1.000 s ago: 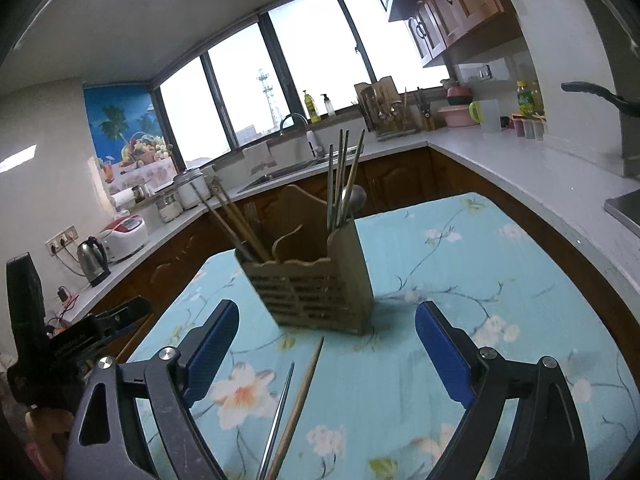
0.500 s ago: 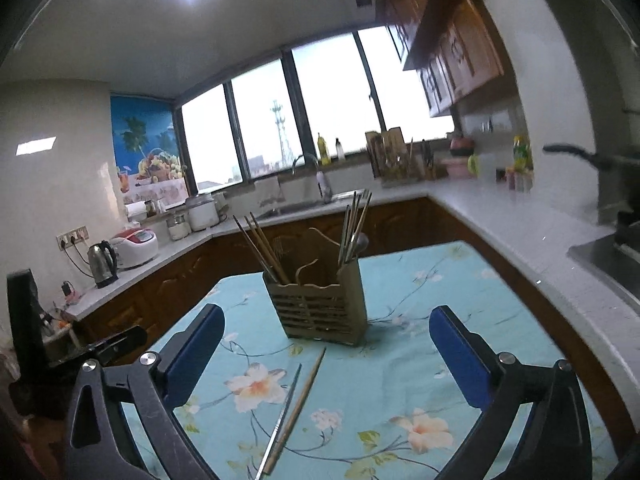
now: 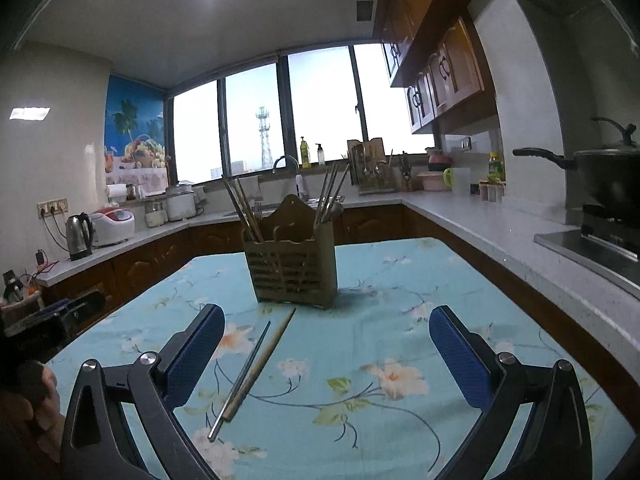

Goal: Organize utensils

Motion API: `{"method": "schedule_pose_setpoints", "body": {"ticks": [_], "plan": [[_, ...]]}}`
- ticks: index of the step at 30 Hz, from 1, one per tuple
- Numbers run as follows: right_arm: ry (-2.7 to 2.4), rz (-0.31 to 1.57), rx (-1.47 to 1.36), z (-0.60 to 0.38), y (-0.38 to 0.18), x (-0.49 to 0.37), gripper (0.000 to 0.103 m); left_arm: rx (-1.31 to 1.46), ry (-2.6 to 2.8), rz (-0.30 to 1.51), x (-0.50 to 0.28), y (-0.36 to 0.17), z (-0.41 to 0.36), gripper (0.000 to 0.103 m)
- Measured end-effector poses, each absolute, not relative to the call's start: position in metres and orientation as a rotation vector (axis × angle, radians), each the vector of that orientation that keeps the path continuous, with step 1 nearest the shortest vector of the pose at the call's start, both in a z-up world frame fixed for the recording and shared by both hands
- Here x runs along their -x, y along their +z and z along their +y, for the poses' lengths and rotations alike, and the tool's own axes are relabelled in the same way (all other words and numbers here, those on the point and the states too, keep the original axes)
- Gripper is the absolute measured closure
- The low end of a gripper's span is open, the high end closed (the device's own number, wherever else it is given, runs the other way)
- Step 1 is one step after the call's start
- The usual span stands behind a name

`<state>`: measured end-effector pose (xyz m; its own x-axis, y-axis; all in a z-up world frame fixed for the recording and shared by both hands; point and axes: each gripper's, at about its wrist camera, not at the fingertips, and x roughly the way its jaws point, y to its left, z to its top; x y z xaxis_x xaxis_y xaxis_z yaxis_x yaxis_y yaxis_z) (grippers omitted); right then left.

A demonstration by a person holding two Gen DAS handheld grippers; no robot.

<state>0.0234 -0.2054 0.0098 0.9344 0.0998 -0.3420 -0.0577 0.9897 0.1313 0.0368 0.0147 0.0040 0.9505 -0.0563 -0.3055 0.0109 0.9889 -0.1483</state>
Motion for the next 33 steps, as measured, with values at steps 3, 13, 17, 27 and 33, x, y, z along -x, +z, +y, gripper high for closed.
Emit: {"method": "schedule_pose_setpoints", "body": {"ticks": [3,13,17,27,33], "plan": [[0.071,0.351,-0.116,-0.205,0.006,-0.017,0.000,0.129,-0.017,0.310,-0.033,0.001,0.013,0.001],[0.055,0.355,-0.106,-0.203,-0.002,-0.007,0.000,0.095,-0.013,0.315,-0.026,-0.005,0.009,0.001],[0.053,0.361,-0.104,-0.204,-0.003,-0.007,0.000,0.085,-0.009,0.330,-0.027,-0.007,0.006,0.001],[0.055,0.370,-0.112,-0.206,-0.007,-0.007,0.000,0.065,0.011,0.339,-0.027,-0.008,0.004,0.001],[0.056,0.370,-0.114,-0.206,-0.009,-0.007,0.000,0.046,0.019,0.337,-0.027,-0.008,0.001,0.001]]}}
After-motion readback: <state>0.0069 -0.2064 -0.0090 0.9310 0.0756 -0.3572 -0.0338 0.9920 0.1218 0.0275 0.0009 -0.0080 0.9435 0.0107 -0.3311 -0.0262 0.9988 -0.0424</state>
